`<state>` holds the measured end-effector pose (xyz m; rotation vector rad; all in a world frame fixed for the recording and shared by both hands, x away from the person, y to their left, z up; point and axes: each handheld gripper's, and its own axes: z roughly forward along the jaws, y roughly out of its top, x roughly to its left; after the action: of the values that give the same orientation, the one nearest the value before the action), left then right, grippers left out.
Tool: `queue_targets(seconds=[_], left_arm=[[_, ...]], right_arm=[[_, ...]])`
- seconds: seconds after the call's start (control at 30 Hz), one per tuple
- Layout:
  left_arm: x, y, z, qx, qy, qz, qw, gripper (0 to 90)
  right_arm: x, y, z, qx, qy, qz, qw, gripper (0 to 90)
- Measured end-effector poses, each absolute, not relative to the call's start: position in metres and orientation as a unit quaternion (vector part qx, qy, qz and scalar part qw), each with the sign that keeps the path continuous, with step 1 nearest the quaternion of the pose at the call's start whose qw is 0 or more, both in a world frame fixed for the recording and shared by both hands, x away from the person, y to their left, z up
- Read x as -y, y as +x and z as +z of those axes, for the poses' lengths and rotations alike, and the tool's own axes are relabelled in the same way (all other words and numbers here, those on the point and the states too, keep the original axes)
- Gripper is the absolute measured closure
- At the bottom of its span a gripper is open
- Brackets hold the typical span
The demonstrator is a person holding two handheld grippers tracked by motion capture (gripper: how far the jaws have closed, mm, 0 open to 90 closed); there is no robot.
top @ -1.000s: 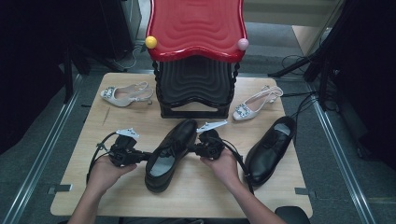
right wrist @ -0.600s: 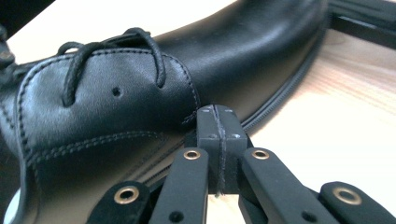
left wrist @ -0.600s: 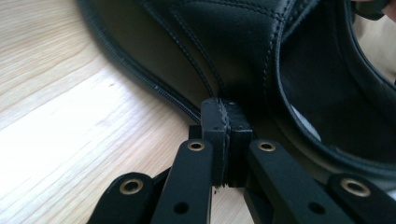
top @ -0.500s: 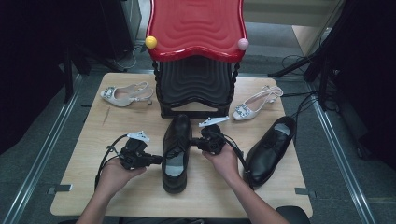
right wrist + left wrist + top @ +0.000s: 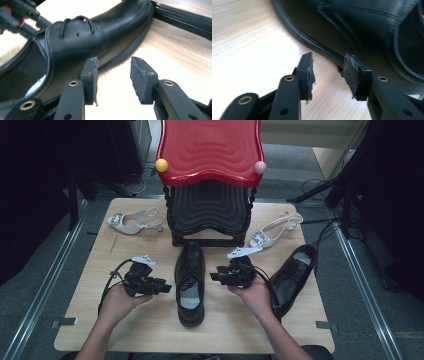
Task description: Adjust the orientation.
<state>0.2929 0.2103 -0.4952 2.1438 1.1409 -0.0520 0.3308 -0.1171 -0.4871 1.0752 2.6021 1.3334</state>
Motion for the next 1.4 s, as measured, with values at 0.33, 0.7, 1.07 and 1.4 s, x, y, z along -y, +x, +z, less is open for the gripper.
queue_targets(seconds=[0.33,0.7,1.07,1.4], left_arm=[[-0.214,0.303,-0.496,-0.445,0.825,-0.018,0.347,47.0],[-0.216,0.310,-0.491,-0.439,0.819,-0.008,0.370,41.5],[-0.214,0.316,-0.496,-0.441,0.818,-0.004,0.370,38.8],[-0.210,0.319,-0.498,-0.439,0.818,-0.005,0.371,38.0]], right_arm=[[0.146,0.315,-0.486,-0.831,0.345,0.437,0.018,57.2],[0.171,0.299,-0.479,-0.824,0.352,0.443,0.024,57.4],[0.208,0.284,-0.476,-0.822,0.370,0.430,0.044,75.6],[0.245,0.272,-0.478,-0.818,0.398,0.413,0.049,90.0]])
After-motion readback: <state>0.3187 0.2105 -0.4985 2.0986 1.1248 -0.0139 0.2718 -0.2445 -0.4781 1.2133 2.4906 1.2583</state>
